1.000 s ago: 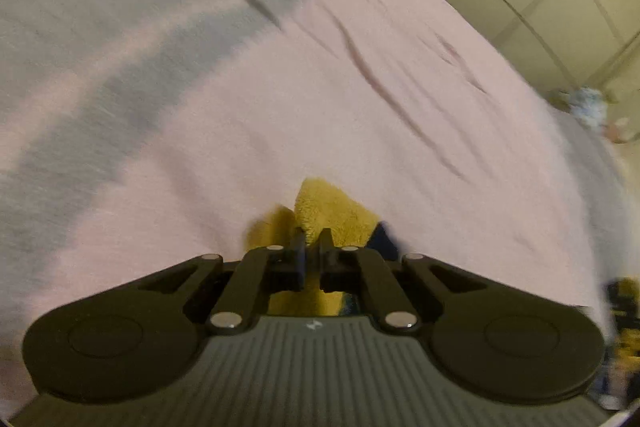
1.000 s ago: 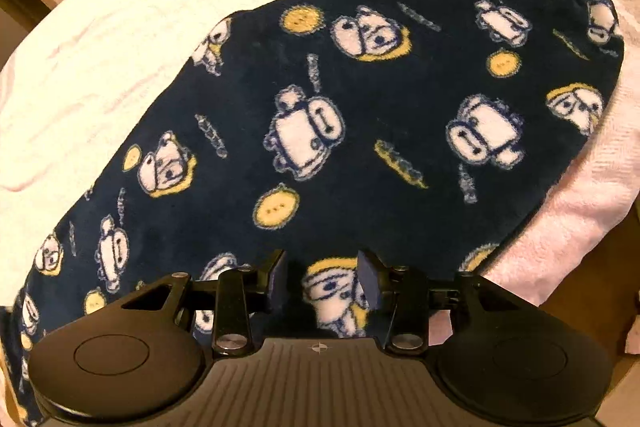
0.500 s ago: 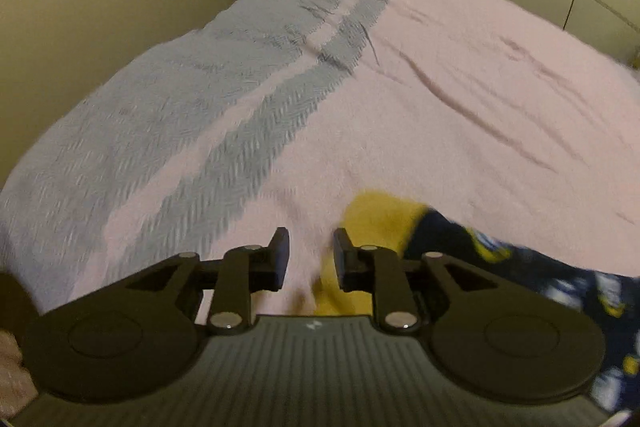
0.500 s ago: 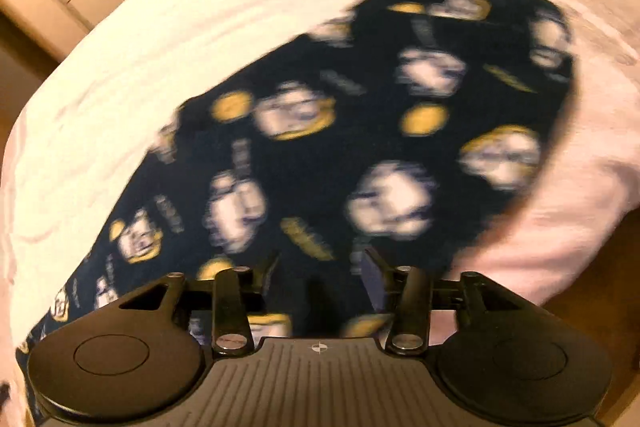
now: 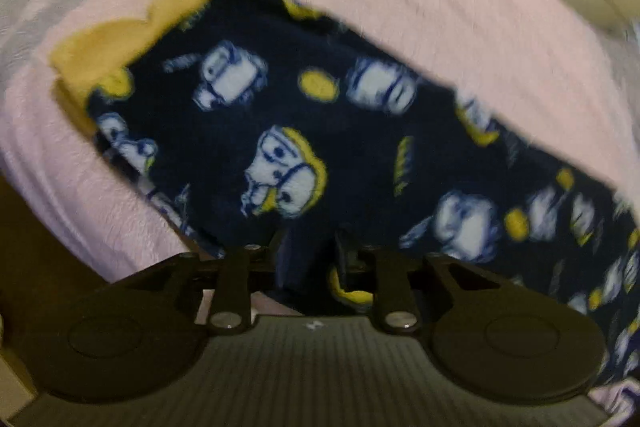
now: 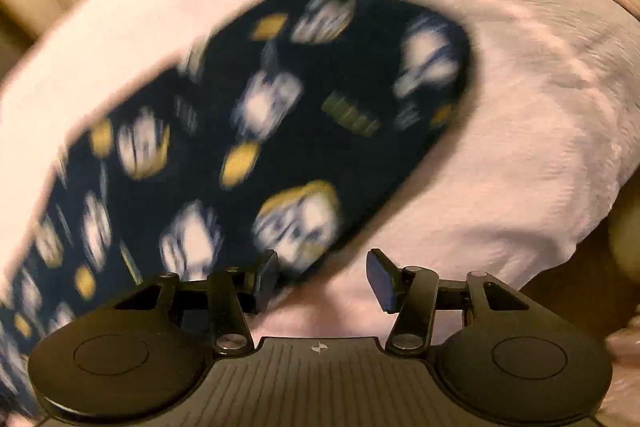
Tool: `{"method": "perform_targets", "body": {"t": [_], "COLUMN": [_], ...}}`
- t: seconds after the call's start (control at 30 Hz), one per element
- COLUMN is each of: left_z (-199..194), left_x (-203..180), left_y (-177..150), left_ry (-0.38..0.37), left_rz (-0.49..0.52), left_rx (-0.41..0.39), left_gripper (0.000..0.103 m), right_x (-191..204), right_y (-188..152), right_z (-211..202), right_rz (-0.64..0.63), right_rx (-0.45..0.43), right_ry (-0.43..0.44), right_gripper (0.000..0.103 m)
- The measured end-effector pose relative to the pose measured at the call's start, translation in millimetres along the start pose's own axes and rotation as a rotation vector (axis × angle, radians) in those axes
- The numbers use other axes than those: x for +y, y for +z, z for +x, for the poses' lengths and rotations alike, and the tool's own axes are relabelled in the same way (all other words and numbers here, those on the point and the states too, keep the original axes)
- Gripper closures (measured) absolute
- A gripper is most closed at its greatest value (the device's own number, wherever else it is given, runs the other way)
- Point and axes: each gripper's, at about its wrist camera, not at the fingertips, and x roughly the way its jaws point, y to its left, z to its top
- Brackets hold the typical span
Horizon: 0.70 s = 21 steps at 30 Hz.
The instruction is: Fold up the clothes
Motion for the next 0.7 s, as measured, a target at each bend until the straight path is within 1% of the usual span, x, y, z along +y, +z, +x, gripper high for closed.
{"method": "perform_targets", "body": {"t": [0.13, 0.2, 0.3, 0.33, 0.37, 0.4, 0.47, 0.57, 0.7], "left_z": [-8, -8, -1, 1, 3, 5, 6, 6, 13], "left_x": [-27, -39, -47, -50, -52, -55, -59, -59, -56], "left_y": [-2, -4, -12, -14, -17, -19, -22, -25, -35], "left_ry": [0.012, 0.006, -0.01, -0.015, -0.013, -0.009, -0.002, 0.003, 0.03], "left_rz": [0.068, 0.066, 0.053, 0.048, 0.048, 0.049, 0.05, 0.05, 0.046], "left_rx": [-0.003, 0.005, 0.026, 0.033, 0.039, 0.045, 0.052, 0.05, 0.063], "left_gripper": [0.082, 0.082, 0.082, 0.082, 0.082, 0.082, 0.082, 0.082, 0.082], "right_x": [-46, -61, -65, -65, -65, -65, -62, -61, -60], "right_y": [34, 52, 72, 76, 79, 82, 85, 83, 81], "right_z": [-7, -5, 7, 11, 15, 18, 20, 26, 34], "right_rz": [0.181, 0.243, 0.213, 0.194, 0.172, 0.151, 0.093, 0.041, -0.029], "right_rx": [-0.086, -0.149, -0.204, -0.211, -0.212, -0.214, -0.219, -0.206, -0.188], "right_ry": [0.054, 0.071, 0.07, 0.066, 0.062, 0.058, 0.034, -0.022, -0.097], "right_gripper": [0.047, 0.048, 0.048, 0.05, 0.076, 0.101, 0.101, 0.101, 0.101]}}
